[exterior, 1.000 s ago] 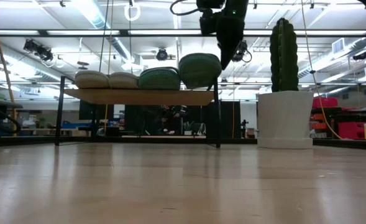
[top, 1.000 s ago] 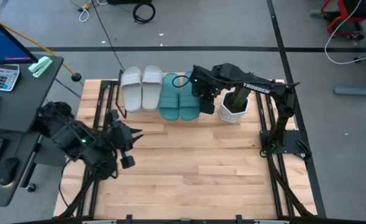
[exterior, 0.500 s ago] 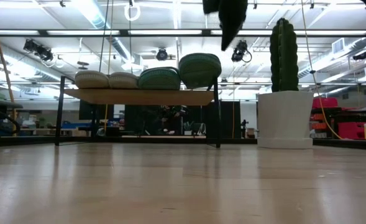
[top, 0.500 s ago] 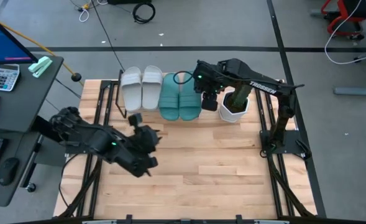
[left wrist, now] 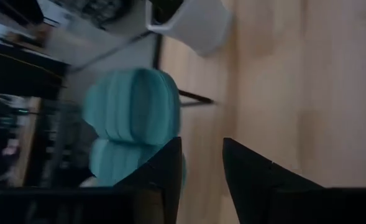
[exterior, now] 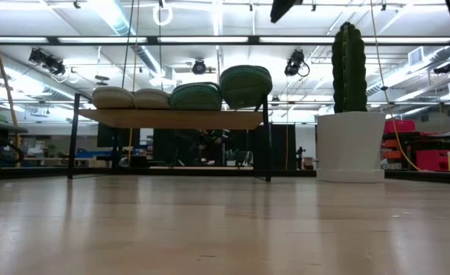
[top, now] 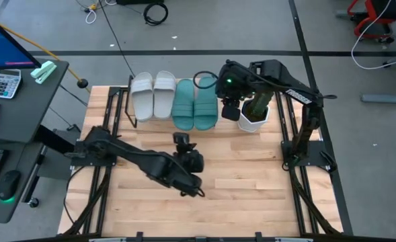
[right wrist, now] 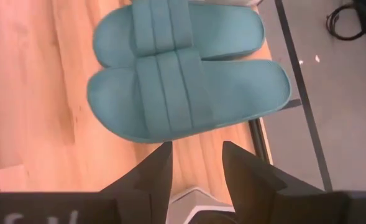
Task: Pick and place slides into the shelf
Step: Put the left green slipper on the shelf
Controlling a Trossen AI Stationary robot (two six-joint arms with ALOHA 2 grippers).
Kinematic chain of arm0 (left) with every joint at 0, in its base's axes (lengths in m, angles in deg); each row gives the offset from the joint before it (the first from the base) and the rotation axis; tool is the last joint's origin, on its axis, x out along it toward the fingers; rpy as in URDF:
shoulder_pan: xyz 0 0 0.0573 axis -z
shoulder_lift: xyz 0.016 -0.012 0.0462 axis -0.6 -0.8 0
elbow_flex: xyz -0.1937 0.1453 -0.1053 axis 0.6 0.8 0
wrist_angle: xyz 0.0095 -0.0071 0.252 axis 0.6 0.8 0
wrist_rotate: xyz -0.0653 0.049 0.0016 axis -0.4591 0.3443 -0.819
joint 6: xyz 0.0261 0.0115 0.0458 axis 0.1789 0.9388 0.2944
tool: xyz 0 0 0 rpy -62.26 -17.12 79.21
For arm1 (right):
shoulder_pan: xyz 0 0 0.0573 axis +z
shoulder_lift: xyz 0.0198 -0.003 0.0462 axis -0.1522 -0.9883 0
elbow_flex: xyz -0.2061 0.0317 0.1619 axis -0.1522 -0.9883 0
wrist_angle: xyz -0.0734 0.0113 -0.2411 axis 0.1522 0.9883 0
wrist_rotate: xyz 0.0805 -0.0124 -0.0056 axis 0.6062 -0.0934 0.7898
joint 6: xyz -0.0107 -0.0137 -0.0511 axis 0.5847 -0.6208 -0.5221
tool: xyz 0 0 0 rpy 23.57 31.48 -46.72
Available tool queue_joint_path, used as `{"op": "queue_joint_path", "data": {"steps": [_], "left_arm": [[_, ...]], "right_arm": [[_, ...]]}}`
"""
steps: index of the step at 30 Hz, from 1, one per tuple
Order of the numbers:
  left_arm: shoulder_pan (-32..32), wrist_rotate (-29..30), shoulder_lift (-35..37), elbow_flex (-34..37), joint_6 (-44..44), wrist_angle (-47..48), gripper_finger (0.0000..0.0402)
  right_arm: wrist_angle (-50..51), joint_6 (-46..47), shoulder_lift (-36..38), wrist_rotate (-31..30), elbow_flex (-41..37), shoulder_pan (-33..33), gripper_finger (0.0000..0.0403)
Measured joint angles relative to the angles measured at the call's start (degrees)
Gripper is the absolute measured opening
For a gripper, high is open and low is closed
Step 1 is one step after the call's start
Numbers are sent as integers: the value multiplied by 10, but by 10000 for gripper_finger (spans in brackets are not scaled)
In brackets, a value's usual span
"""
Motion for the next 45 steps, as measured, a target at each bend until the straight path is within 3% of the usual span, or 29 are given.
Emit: {"op": "queue_joint_path", "data": {"steps": [5, 18, 24, 30, 37, 45], "left_arm": [[-3, 63, -32, 0, 5, -44, 136], [-59, 60, -68, -1, -33, -65, 215], [-78, 59, -111, 0, -20, -57, 228], [-92, 100, -131, 0, -18, -22, 208], [-123, 113, -134, 0, -25, -13, 169], [-154, 110, -134, 0, -25, -14, 91]], "right_arm": [[0, 10, 17, 0, 1, 17, 144], [0, 32, 38, -3, 0, 20, 142], [-1, 35, 38, -3, 0, 21, 138], [-1, 64, 51, 2, -1, 32, 136], [-1, 108, 82, 3, -1, 90, 131], [-1, 162, 102, -12, -1, 162, 116]]}}
